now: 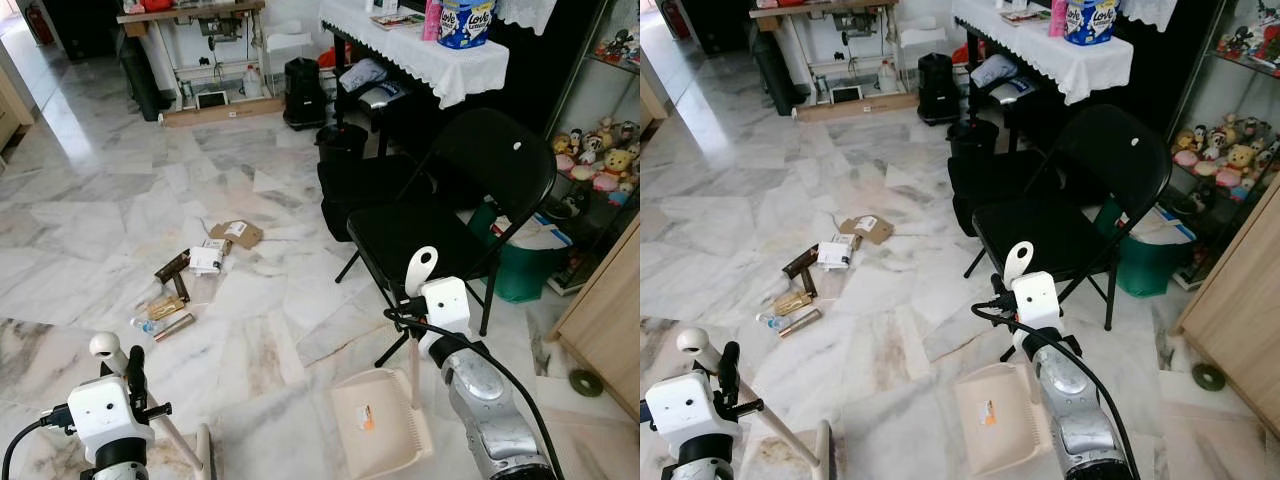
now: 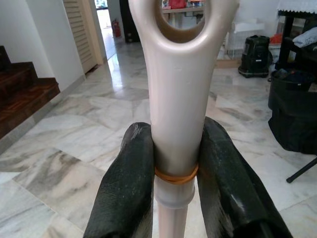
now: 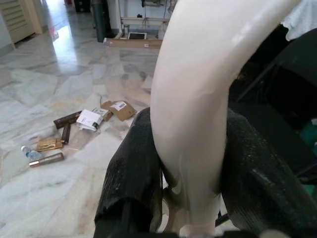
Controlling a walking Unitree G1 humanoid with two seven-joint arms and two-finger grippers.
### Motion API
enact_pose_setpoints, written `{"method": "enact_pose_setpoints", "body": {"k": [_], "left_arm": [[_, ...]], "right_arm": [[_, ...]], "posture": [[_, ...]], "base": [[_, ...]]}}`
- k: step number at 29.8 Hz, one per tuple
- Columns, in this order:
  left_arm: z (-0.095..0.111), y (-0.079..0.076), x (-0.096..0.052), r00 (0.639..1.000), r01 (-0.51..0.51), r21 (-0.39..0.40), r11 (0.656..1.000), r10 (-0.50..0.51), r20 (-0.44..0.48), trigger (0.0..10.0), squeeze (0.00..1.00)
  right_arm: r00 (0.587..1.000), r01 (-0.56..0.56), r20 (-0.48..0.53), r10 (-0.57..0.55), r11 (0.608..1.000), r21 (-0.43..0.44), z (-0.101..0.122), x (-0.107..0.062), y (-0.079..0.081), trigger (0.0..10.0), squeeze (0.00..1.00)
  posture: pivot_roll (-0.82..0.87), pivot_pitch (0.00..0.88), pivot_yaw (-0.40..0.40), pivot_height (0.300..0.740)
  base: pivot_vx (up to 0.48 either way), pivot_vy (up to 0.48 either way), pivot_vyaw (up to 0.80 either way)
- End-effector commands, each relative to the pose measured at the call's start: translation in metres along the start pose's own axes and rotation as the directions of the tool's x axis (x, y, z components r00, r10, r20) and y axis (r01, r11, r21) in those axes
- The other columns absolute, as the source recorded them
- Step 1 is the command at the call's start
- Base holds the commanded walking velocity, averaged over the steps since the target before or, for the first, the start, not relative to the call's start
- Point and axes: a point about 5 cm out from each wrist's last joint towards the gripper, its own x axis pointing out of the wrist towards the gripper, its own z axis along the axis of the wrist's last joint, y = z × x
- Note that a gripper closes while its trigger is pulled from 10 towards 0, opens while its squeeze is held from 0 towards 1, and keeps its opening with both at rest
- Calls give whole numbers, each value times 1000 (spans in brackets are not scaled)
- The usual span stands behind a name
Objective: Sweep floor
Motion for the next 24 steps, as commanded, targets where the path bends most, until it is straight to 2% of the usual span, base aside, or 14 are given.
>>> {"method": "enact_pose_setpoints", "body": {"k": [1, 6, 8, 24], "left_arm": [[10, 5, 3, 998, -25, 0, 1000, 25, 51, 10000, 0], [10, 4, 0, 998, -27, -1, 1000, 27, 48, 10000, 0], [10, 5, -1, 998, -31, -1, 1000, 31, 47, 10000, 0], [17, 11, 0, 997, -47, 15, 999, 46, 60, 10000, 0]], "right_arm": [[999, 13, 42, -13, 1000, 4, 11, 1, -1, 10000, 0], [999, -16, 38, 16, 1000, -8, 12, 2, 3, 10000, 0], [999, -20, 38, 20, 1000, -11, 12, 3, 6, 10000, 0], [998, -51, 34, 51, 999, 7, 13, 11, 18, 10000, 0]], "posture": [[-175, 0, 84, 740], [-170, 0, 84, 740], [-166, 0, 87, 740], [-119, 0, 89, 740]], "base": [[0, 0, 0], [0, 0, 0], [0, 0, 594], [0, 0, 800]]}}
